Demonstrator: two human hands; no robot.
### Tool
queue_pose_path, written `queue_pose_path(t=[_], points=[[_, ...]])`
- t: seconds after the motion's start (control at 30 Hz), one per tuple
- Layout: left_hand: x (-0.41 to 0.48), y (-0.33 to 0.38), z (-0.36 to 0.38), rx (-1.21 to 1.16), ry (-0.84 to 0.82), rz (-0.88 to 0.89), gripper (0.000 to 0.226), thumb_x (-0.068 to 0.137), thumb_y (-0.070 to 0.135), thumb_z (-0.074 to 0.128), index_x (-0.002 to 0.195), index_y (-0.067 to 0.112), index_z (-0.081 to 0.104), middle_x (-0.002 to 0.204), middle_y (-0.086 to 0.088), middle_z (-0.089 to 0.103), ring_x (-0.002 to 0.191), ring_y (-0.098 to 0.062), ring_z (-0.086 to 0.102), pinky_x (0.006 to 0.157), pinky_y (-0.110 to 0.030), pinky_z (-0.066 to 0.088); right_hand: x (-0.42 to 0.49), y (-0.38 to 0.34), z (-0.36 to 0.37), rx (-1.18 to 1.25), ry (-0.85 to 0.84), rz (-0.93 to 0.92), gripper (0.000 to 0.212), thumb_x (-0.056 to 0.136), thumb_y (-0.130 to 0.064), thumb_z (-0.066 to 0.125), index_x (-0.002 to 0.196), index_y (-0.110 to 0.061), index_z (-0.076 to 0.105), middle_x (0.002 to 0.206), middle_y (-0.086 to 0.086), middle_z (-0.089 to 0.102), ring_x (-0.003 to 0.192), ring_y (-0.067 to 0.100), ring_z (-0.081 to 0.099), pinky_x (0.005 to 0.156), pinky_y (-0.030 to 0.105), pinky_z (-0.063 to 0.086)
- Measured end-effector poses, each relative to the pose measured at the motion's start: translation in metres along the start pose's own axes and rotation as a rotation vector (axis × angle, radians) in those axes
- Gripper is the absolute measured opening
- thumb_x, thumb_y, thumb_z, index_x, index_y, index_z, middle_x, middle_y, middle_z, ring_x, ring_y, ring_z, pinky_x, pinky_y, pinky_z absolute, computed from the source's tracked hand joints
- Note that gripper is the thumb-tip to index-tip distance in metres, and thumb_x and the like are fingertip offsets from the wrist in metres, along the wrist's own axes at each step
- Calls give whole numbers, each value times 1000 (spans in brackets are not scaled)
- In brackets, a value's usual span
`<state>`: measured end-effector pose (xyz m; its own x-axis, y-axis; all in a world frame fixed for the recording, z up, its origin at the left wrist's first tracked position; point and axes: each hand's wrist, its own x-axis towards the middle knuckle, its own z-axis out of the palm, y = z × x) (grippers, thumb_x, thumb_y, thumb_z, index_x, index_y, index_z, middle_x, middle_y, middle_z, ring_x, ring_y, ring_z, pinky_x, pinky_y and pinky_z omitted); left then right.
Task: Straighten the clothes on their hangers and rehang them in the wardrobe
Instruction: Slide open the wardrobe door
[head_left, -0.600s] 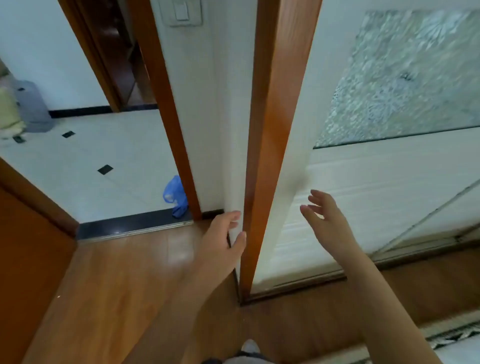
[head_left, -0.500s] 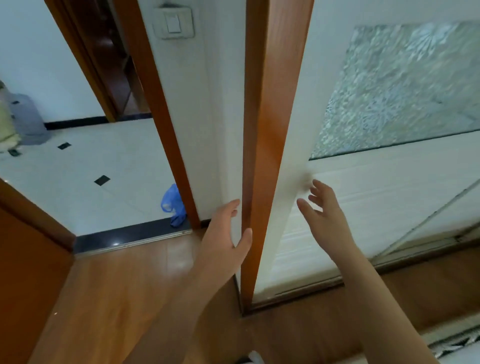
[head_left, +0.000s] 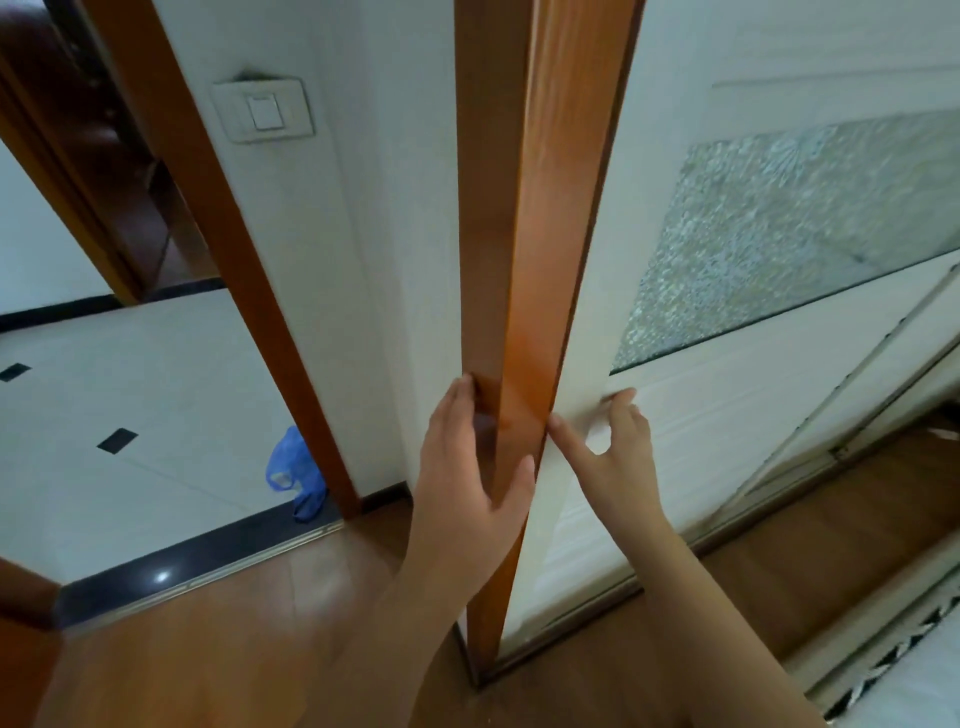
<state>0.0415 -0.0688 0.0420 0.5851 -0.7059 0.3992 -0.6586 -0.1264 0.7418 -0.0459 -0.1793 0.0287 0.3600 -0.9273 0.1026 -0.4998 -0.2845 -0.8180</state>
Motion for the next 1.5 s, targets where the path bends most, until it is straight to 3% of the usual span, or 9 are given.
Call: queue_pose_path(t=[0.23,0.4,0.57,0.8,1.0,1.17,1.3,1.37,1.5], points=[[13,-4,-3,-52,53,75,66,78,50,50,134,20,32,133,1,46,108,8,42,83,7,29,21,14,-21,58,46,24,90,74,-53,61,140,-3,26,127,9,46,127,24,38,96,26,32],[20,6,-7,-35,144,177,63,80,51,44,134,21,31,137,-4,45,125,-14,45,100,-13,31,35,24,-48,109,49,49,73,64,-65,63,104,-6,50,106,6,60,109,26,54,84,29,38],[16,25,-11,-30,334,381,51,88,43,42,132,18,30,137,-7,42,128,-12,37,106,-23,35,50,13,-88,20,84,-3,80,76,-40,69,139,-9,31,140,16,38,128,29,40,104,40,35],[31,77,10,-105,522,769,31,85,17,53,114,11,45,123,-7,50,114,-19,52,97,-33,47,88,-78,-147,38,465,-316,75,80,-42,64,138,-9,30,137,8,35,120,19,45,98,28,38],[87,115,60,-228,263,453,52,81,37,50,126,15,38,125,-8,56,119,-17,50,98,-25,42,123,-134,-153,9,829,-280,75,72,-41,67,129,-3,35,128,10,39,121,27,38,98,39,40],[134,120,107,-424,-26,213,74,73,32,66,136,13,33,134,-7,48,123,-20,48,103,-34,42,131,-124,-153,88,813,-376,77,74,-36,68,135,-9,30,131,3,41,126,19,38,99,28,34],[160,129,147,-572,-200,74,67,70,36,67,129,17,41,111,-1,62,102,-21,62,79,-32,51,143,-115,-165,68,815,-409,79,72,-34,70,135,-8,31,129,4,42,124,20,40,100,32,38],[163,135,164,-631,-227,55,64,67,44,62,124,18,46,98,8,61,94,-13,62,73,-24,47,151,-108,-173,71,813,-409,78,72,-34,71,134,-8,31,128,3,43,122,20,42,100,34,40],[166,147,201,-563,-115,108,68,67,58,51,118,14,49,111,-6,62,105,-24,59,88,-39,49,172,-91,-195,70,804,-405,78,72,-34,71,134,-9,30,129,3,43,121,19,43,99,35,41]])
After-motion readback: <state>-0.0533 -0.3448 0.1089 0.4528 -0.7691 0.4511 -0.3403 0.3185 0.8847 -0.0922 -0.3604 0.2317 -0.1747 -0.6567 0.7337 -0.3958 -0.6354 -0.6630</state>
